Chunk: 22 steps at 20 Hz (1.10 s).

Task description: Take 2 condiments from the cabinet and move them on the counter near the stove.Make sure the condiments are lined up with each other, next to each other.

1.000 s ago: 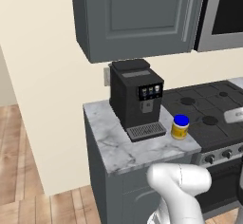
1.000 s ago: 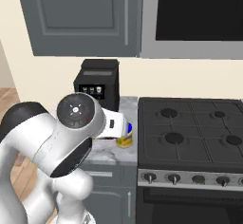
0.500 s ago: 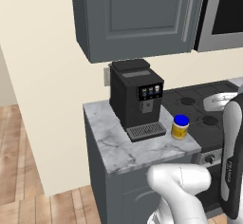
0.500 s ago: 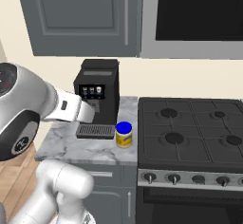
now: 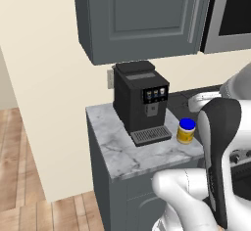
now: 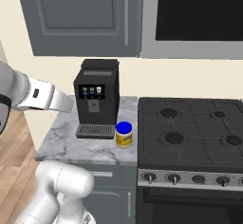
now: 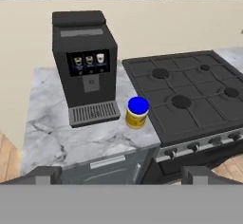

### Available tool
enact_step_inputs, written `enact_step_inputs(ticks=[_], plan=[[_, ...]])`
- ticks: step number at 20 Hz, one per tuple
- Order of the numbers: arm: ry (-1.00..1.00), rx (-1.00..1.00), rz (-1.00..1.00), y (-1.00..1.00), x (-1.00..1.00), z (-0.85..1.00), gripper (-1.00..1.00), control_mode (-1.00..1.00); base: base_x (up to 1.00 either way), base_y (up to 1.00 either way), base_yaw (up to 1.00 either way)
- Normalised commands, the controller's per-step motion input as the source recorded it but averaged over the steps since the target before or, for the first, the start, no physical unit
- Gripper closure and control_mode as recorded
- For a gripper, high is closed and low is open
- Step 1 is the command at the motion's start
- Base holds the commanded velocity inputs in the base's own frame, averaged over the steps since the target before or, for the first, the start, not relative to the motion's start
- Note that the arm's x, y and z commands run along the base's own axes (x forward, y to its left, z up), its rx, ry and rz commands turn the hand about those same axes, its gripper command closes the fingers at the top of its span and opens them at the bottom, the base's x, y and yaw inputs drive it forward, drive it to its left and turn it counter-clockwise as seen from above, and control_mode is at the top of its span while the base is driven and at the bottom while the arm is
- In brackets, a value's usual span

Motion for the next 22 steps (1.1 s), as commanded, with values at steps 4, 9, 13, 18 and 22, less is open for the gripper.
enact_step_inputs(ticks=[4,9,13,18,22], plan=[[0.00,-0.02,0.01,0.01,0.02,0.00,-1.00,-1.00,0.00,0.00,0.00],[0.00,-0.01,0.05,0.17,0.00,-0.03,-1.00,-1.00,0.00,0.00,0.00],[0.00,0.00,0.08,0.22,0.00,0.00,-1.00,-1.00,0.00,0.00,0.00],[-0.04,0.08,0.13,0.20,0.03,0.00,-1.00,-1.00,0.00,0.00,0.00],[-0.08,0.09,0.13,0.15,0.01,0.00,-1.00,-1.00,0.00,0.00,0.00]])
